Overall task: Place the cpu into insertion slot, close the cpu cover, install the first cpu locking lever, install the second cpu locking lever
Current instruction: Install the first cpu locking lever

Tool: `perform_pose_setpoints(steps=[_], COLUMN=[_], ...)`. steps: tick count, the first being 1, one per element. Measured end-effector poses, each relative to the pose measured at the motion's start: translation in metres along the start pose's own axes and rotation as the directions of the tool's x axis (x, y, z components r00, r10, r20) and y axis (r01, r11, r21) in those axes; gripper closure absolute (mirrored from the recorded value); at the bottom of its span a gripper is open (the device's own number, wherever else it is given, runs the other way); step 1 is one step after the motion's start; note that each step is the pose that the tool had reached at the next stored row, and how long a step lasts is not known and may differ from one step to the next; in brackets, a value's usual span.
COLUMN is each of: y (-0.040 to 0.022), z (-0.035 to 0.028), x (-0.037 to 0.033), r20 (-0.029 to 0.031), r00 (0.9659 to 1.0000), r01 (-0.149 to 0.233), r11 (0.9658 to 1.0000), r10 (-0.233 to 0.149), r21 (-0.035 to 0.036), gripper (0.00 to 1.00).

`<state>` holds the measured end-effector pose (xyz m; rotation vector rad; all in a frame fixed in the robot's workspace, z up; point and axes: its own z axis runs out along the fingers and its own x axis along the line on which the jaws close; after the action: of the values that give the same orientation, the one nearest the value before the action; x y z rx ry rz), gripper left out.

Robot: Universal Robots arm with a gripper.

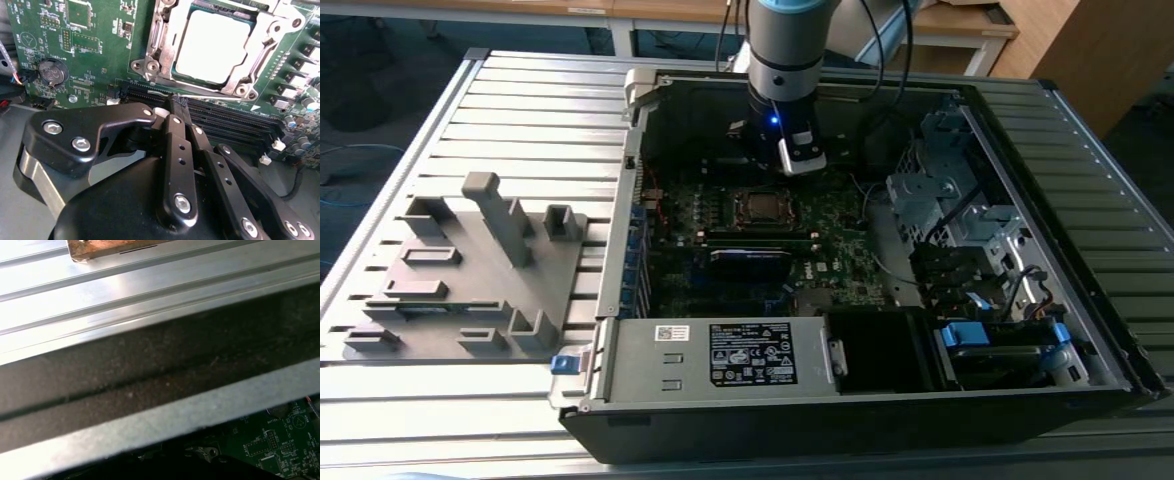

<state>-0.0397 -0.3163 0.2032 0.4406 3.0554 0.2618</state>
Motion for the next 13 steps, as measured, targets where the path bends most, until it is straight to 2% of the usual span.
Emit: perform_pose_setpoints(steps=[13], y=[-0.0002], z=[0.0011], x=[-0.0004], r20=[0.0007], r00=[1.0000], r01=[0.000], r11=[1.0000], r10=[0.000], r21=[0.0024], gripper=[0.89])
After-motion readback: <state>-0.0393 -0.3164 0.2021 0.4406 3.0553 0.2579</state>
